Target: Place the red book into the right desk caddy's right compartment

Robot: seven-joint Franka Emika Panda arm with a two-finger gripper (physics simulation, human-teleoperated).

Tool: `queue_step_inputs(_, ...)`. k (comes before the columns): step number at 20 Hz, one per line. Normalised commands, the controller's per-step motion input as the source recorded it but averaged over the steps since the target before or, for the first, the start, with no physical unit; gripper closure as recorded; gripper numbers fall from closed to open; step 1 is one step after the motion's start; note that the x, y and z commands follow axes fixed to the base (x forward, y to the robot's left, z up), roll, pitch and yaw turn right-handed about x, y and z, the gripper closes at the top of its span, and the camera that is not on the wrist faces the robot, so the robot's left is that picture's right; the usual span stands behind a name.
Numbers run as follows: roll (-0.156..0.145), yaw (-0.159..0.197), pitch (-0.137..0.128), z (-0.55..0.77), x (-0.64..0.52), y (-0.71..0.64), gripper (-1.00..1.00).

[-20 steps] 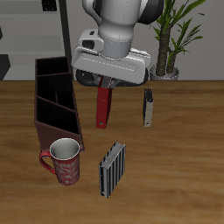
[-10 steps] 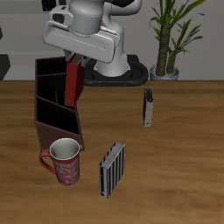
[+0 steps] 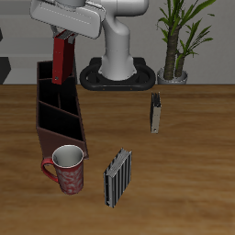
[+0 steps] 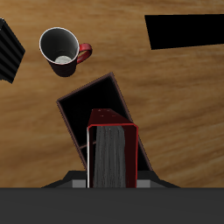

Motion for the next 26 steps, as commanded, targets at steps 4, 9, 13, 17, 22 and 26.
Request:
queue_step_inputs(4,-0.022,-0.014,-0.032,0.1,-0.48,-0.43,1.0)
queue_step_inputs(9,-0.035,-0.014,-0.05,0.1,-0.68,-0.46,1.0)
queue_step_inputs(13,-0.012,0.02,-0.063,-0.04,-0.76,-0.16,1.0)
queue_step_inputs(17,-0.024,0.002,-0.033,-0.07,-0.65,-0.07,1.0)
queue_step_inputs(22,-0.011,0.001,-0.021,-0.08,-0.39,-0.06,1.0)
queue_step_inputs(26,-0.031,0.015,-0.029,-0.14,-0.42,-0.11,1.0)
